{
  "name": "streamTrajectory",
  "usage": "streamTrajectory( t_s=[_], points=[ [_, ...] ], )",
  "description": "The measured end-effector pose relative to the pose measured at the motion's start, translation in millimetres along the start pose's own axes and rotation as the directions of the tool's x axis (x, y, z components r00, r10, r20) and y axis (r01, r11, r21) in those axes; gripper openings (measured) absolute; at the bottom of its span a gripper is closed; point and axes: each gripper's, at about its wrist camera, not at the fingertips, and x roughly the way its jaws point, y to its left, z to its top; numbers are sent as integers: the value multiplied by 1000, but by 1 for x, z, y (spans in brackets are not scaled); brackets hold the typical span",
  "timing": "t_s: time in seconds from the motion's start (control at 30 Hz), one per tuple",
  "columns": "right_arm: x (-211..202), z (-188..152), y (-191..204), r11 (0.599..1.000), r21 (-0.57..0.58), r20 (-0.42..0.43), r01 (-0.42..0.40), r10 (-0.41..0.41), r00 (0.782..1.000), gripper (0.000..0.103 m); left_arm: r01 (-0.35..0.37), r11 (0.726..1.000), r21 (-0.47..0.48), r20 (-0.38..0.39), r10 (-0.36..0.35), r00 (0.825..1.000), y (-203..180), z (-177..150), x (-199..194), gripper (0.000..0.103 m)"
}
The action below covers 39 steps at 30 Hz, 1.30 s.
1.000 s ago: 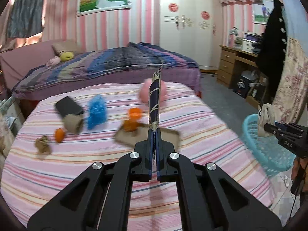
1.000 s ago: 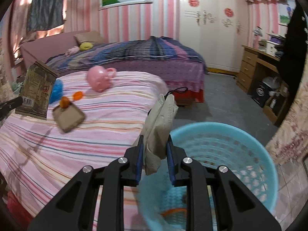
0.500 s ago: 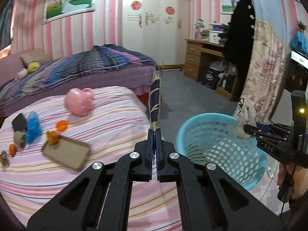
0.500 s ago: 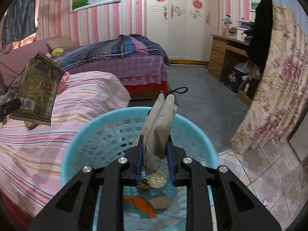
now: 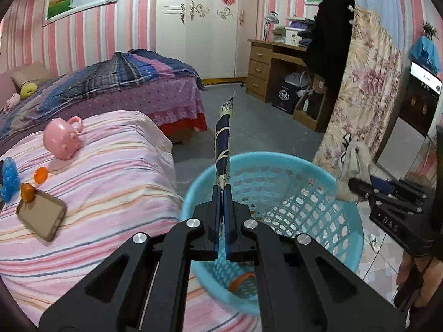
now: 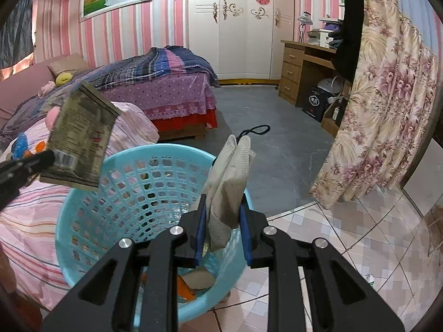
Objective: Collect trash
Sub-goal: 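Carry the wrapper and cloth to the blue basket and open both tools to drop them, then move both open tools back over the bed toward the remaining items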
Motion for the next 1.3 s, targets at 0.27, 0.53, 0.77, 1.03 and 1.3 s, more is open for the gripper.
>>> streamTrajectory(
  t_s=[0.27,0.53,0.77,1.03,1.3],
  points=[
    [-1,-5,-5,1000,7,-4,5,-5,1000,22,-91,994,58,23,90,996,-5,-12,1,53],
    [4,-8,2,1000,7,-6,-9,9,1000,23,-184,982,49,58,181,982,22,-17,-9,88],
    [16,-4,25,999,-19,-18,-26,25,1000,28,-211,977,23,54,209,976,45,-23,-13,94],
    [20,-2,45,1000,-26,-10,-16,16,1000,79,-233,972,-38,36,234,972,85,-34,-22,95],
    [14,-3,66,999,-22,-27,-39,39,999,81,-266,959,-101,34,271,962,132,-42,-44,95]
  ],
)
